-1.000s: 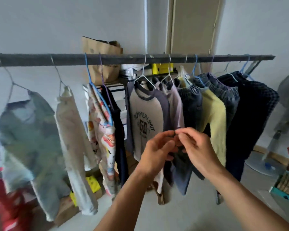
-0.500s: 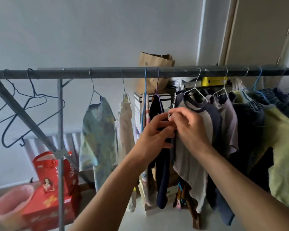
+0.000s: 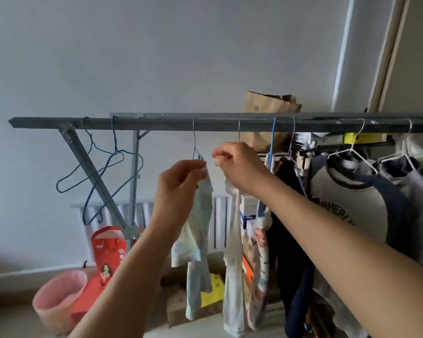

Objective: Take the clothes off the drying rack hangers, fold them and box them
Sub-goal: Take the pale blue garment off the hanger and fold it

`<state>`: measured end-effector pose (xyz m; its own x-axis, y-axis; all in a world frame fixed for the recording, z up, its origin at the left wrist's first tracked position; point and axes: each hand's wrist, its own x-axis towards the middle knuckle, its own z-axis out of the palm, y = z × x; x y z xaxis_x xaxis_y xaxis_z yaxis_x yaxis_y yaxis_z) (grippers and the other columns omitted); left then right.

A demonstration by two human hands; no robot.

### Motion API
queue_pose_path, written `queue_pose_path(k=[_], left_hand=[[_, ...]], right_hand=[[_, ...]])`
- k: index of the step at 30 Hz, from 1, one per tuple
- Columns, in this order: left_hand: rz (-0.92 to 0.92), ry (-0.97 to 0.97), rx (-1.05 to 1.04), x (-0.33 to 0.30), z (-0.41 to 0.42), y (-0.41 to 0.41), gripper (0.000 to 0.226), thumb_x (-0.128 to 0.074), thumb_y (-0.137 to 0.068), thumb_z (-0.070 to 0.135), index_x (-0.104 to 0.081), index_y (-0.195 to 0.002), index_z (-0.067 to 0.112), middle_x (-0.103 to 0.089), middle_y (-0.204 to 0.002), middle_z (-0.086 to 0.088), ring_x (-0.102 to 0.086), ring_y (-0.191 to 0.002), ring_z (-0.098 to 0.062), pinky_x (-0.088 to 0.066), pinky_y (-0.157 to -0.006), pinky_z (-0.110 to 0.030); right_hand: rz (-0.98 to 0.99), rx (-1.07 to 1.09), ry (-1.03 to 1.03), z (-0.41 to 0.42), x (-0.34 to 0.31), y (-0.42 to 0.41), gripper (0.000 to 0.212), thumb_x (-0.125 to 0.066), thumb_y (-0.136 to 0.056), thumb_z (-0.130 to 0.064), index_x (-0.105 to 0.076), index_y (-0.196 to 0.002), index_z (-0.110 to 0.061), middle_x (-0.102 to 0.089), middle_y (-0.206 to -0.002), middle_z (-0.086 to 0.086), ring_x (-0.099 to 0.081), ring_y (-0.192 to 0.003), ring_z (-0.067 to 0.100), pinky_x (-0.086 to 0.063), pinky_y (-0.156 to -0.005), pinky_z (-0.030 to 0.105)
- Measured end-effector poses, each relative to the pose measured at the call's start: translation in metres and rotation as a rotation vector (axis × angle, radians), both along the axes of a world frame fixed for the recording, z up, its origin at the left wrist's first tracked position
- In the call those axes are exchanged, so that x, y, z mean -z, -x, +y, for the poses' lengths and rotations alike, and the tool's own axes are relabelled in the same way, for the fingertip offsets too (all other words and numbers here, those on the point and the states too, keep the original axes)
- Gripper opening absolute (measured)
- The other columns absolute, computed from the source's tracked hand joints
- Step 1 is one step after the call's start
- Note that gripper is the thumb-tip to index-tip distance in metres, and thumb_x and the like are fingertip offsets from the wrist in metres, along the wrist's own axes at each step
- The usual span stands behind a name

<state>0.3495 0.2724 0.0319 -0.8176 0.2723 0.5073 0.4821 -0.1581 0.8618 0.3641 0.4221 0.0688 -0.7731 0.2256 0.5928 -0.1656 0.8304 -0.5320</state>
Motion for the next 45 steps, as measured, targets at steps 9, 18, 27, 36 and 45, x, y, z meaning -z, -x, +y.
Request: queue_pose_path(k=[9,18,27,36,45], left_hand=[[-0.233,0.321,0.094,0.017,0.005,0.107,0.055,-0.054,-0.097,0.011,-0.034,-0.148,0.009,-0.048,-0.141,-0.005,-0.046,-0.118,-0.015,-0.032,-0.097,-0.028],[-0.278,0.317,0.186,0.028,0.015,0.139,0.028,-0.056,-0.096,0.013,-0.057,-0.124,0.013,-0.067,-0.115,-0.014,-0.064,-0.102,-0.022,-0.050,-0.096,-0.038],[-0.238,0.328,0.156,0.042,0.011,0.162,0.029,-0.055,-0.097,0.035,-0.060,-0.115,0.014,-0.065,-0.101,-0.004,-0.058,-0.084,-0.012,-0.048,-0.074,-0.025],[-0.270,0.301,0.171,0.037,0.006,0.166,0.024,-0.054,-0.098,0.024,-0.070,-0.103,0.007,-0.067,-0.096,-0.015,-0.059,-0.086,-0.021,-0.048,-0.079,-0.032],[-0.131,0.348,0.072,0.031,-0.006,0.156,0.024,-0.063,-0.092,0.026,-0.068,-0.094,0.003,-0.062,-0.078,-0.007,-0.054,-0.073,-0.017,-0.044,-0.068,-0.029]], right_hand=[[-0.298,0.238,0.123,-0.025,0.015,0.107,0.017,-0.043,-0.095,-0.012,-0.058,-0.093,-0.004,-0.056,-0.090,0.013,-0.053,-0.080,0.028,-0.036,-0.069,0.026],[-0.254,0.218,0.319,-0.029,0.037,0.152,0.022,-0.050,-0.094,-0.019,-0.048,-0.072,-0.016,-0.057,-0.082,0.005,-0.052,-0.079,0.022,-0.038,-0.069,0.024],[-0.112,0.168,0.471,-0.029,0.046,0.167,0.018,-0.055,-0.088,-0.011,-0.065,-0.078,0.001,-0.064,-0.078,0.012,-0.058,-0.073,0.022,-0.050,-0.072,0.033],[-0.119,0.148,0.468,-0.026,0.045,0.161,0.025,-0.056,-0.089,-0.011,-0.062,-0.067,-0.002,-0.062,-0.069,0.014,-0.054,-0.064,0.020,-0.043,-0.065,0.027],[-0.129,0.103,0.571,-0.034,0.029,0.137,0.012,-0.057,-0.090,-0.008,-0.067,-0.088,-0.002,-0.050,-0.060,0.003,-0.041,-0.043,0.007,-0.025,-0.031,0.010]])
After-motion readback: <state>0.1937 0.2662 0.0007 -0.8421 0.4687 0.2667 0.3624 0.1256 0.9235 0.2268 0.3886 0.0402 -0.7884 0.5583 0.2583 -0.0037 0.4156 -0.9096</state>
